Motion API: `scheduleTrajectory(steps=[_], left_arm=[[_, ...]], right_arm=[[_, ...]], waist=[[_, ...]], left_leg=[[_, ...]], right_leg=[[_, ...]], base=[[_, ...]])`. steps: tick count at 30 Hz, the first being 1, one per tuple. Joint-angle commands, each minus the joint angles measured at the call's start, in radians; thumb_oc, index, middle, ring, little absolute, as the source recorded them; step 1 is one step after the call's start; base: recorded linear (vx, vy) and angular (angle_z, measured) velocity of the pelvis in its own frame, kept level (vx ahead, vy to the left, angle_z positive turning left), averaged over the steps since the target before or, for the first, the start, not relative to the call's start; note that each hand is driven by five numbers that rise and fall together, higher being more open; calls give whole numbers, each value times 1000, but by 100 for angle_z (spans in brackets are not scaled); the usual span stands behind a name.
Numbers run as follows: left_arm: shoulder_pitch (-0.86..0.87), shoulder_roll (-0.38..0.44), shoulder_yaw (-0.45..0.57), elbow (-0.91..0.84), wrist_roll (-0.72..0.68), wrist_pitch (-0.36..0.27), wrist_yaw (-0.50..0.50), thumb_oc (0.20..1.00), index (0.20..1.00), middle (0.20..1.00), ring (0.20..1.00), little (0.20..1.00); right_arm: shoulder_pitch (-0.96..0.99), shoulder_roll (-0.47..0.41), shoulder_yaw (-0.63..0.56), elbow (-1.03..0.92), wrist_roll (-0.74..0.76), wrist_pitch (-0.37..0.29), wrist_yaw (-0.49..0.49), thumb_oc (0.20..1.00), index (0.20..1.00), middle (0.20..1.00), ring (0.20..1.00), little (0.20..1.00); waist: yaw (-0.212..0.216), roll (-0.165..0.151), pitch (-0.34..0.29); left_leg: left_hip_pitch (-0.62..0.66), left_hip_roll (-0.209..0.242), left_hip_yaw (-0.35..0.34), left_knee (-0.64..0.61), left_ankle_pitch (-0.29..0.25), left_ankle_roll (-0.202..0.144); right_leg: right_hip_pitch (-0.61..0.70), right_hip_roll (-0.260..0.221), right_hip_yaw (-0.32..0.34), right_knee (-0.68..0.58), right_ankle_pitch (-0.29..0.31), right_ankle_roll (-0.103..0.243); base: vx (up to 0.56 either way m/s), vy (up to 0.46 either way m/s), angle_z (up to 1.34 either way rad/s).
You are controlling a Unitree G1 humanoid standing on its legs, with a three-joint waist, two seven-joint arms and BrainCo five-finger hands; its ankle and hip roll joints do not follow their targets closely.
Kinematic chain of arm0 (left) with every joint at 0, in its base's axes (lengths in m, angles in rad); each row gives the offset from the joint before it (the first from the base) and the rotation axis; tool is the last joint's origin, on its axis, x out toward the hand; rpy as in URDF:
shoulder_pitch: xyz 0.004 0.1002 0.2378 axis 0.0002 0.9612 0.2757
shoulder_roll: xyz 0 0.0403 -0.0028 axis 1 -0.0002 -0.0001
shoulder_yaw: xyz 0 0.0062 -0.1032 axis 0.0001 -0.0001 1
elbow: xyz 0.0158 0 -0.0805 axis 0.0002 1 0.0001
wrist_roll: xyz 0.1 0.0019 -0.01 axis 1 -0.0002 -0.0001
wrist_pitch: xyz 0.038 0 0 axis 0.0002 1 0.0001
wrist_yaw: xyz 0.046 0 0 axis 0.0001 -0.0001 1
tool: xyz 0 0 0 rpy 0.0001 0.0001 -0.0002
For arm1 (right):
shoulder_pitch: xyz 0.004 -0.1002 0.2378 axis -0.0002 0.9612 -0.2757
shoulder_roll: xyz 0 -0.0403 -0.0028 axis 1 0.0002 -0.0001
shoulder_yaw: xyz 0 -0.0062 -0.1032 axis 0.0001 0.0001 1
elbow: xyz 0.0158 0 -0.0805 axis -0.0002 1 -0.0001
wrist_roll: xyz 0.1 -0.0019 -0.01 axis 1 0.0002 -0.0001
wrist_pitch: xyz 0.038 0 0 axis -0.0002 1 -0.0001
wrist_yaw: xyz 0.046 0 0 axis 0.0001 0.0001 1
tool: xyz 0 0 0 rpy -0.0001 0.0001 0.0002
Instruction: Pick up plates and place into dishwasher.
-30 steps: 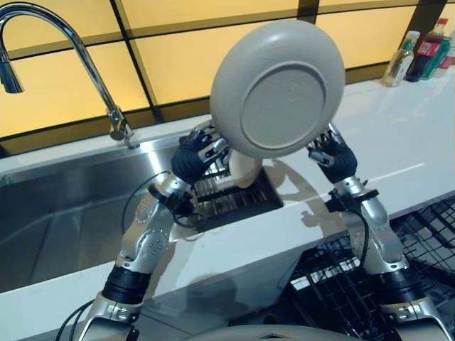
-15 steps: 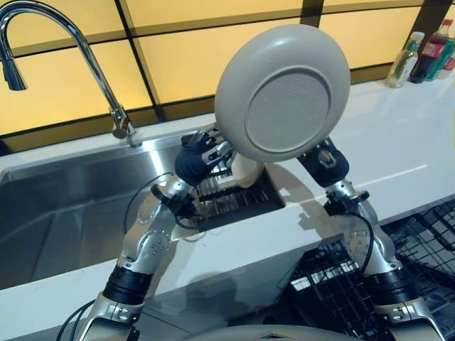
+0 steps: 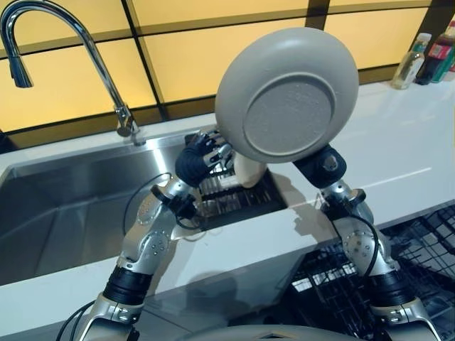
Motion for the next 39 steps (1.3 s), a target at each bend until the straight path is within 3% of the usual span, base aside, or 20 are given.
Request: scheduleTrajectory(steps=[1,2,29,30,31,32,39], left_arm=[[-8,24,-27,77,43,-37,13,200,200,200,200,200],[-4,21,-30,76,47,-29,15,200,200,200,200,200],[7,1,-64,88,8,-10,1,200,200,200,200,200],[5,1,-61,77,7,-12,16,410,410,410,410,410],[3,1,-57,71,1,-13,22,947,947,947,947,947],[1,1,-52,64,-8,-15,25,1000,1000,1000,1000,1000],[-17,-28,-16,1,-95,-6,41,1000,1000,1000,1000,1000]], right_arm=[[-37,39,-33,-109,46,-32,37,558,558,558,558,558],[-37,42,-33,-111,51,-32,35,203,203,203,203,203],[-2,67,-43,-104,68,-35,18,200,200,200,200,200],[4,68,-44,-102,67,-41,11,200,200,200,200,200],[8,69,-45,-98,66,-50,4,200,200,200,200,200],[11,70,-46,-99,62,-58,-7,200,200,200,200,200],[36,75,-76,-85,33,-145,-136,200,200,200,200,200]], waist=[[-10,-58,-35],[-10,-58,-35],[-28,-54,-30],[-29,-54,-31],[-31,-54,-31],[-32,-54,-32],[-49,-49,-30]], left_leg=[[-113,-35,-11,16,23,60],[-113,-35,-9,16,23,60],[-111,-29,2,23,21,57],[-112,-29,3,23,22,57],[-112,-29,3,22,23,57],[-113,-30,5,22,24,58],[-106,-31,13,21,21,62]], right_leg=[[2,-38,-66,92,-102,66],[2,-37,-65,91,-102,65],[2,-35,-54,89,-97,66],[1,-34,-52,89,-96,67],[-1,-34,-51,89,-95,67],[-2,-34,-50,89,-94,68],[-8,-31,-33,97,-93,69]], base=[[0,0,0],[0,0,0],[0,0,0],[0,0,0],[0,0,0],[0,0,0],[-18,8,-1]])
